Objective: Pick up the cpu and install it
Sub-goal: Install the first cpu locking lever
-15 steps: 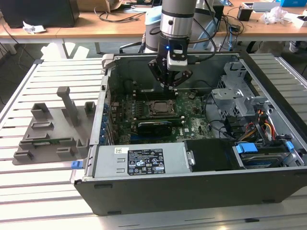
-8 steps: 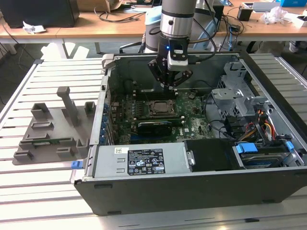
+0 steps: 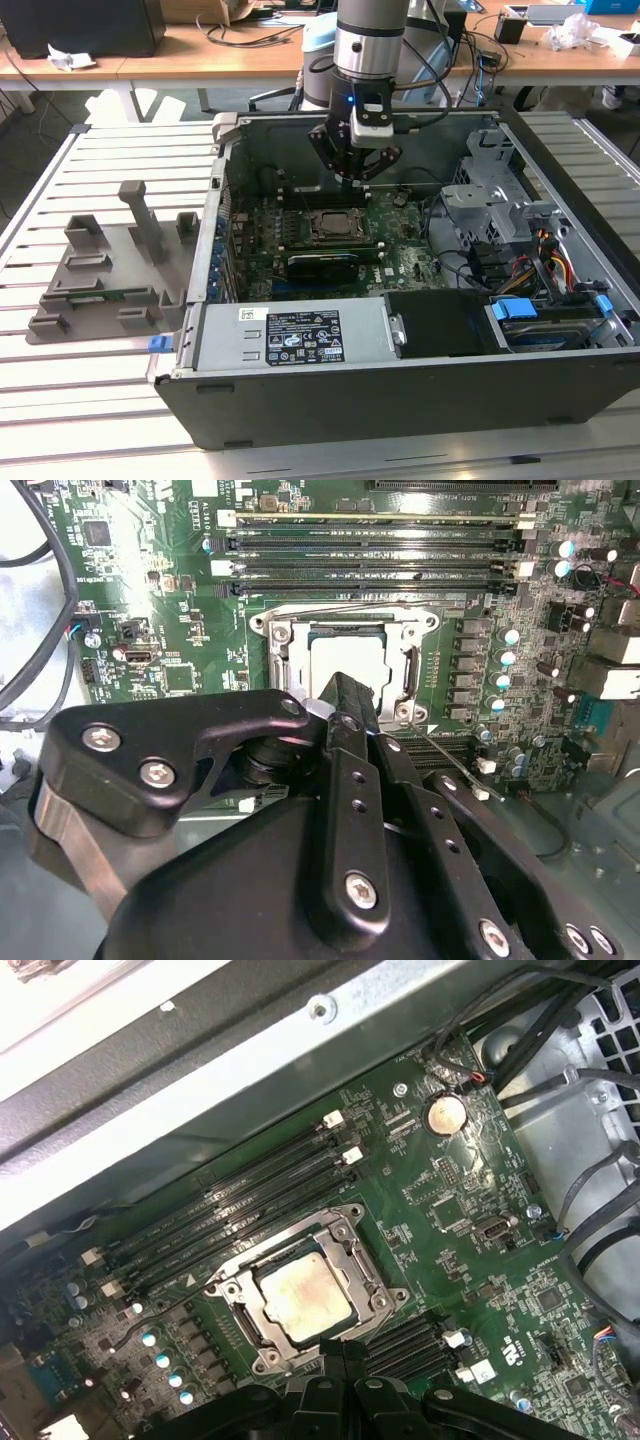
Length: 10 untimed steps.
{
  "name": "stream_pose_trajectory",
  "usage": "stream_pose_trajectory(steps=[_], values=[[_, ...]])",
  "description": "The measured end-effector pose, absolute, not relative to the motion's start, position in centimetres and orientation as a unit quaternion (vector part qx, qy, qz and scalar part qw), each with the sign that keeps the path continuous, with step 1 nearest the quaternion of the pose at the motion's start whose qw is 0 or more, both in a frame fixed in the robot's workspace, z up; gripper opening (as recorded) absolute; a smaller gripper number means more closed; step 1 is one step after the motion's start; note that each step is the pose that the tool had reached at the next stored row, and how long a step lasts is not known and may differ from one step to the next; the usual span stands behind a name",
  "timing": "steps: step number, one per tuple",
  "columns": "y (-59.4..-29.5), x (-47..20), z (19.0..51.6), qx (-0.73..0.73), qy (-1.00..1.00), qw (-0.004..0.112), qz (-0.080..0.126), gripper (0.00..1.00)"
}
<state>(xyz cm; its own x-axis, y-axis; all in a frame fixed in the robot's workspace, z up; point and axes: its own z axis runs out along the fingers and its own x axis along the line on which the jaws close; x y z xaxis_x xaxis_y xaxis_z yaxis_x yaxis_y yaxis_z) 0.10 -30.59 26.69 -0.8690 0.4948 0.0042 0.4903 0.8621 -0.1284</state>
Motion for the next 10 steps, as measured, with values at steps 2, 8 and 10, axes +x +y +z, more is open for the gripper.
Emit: stream_pose_trajectory(steps=[2,8,10], values=[[-30.59,0.10,26.69,-0.253,-0.965,0.018,0.062,0.11],[-30.59,0.10,26.69,-0.247,-0.967,0.018,0.062,0.11],[-30.59,0.10,26.69,-0.244,-0.968,0.018,0.062,0.11]])
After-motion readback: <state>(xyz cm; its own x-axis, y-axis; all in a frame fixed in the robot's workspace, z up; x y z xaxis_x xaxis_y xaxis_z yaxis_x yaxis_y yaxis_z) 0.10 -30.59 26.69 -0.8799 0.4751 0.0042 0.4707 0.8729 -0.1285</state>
